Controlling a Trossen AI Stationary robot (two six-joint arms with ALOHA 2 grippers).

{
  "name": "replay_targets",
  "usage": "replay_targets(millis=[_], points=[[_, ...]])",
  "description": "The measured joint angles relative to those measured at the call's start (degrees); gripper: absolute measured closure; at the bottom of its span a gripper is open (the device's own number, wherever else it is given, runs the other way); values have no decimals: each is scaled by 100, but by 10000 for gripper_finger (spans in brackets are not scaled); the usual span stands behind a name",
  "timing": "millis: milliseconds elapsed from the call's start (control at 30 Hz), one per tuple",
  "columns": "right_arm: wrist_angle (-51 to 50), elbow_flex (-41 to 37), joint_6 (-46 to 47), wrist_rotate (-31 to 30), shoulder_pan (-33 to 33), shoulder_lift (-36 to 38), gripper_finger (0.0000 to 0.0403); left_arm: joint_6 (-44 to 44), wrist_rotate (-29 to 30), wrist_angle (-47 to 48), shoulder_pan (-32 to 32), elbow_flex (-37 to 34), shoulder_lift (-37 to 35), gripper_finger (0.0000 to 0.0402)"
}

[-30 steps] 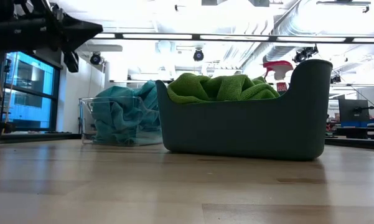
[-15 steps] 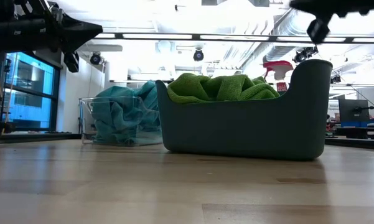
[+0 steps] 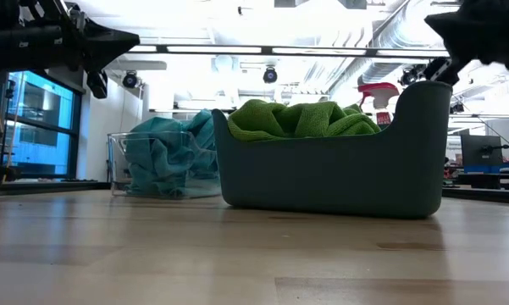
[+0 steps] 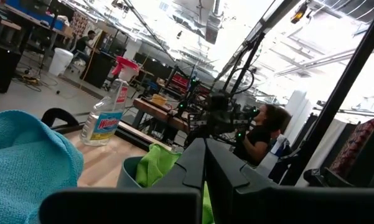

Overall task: Sort microfiber towel by color & place in baskets
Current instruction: Return to Home Position

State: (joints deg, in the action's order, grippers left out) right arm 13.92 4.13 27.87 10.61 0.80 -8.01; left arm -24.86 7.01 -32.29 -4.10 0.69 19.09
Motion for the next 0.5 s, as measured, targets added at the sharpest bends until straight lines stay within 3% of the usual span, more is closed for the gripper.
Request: replay_targets(millis=[333, 500], points=[[-235, -356, -908, -217, 0, 255, 403, -2, 0, -2, 0, 2, 0, 401], [-1260, -354, -1142, -1158, -1, 247, 403, 0, 0, -2, 0, 4, 0, 401]])
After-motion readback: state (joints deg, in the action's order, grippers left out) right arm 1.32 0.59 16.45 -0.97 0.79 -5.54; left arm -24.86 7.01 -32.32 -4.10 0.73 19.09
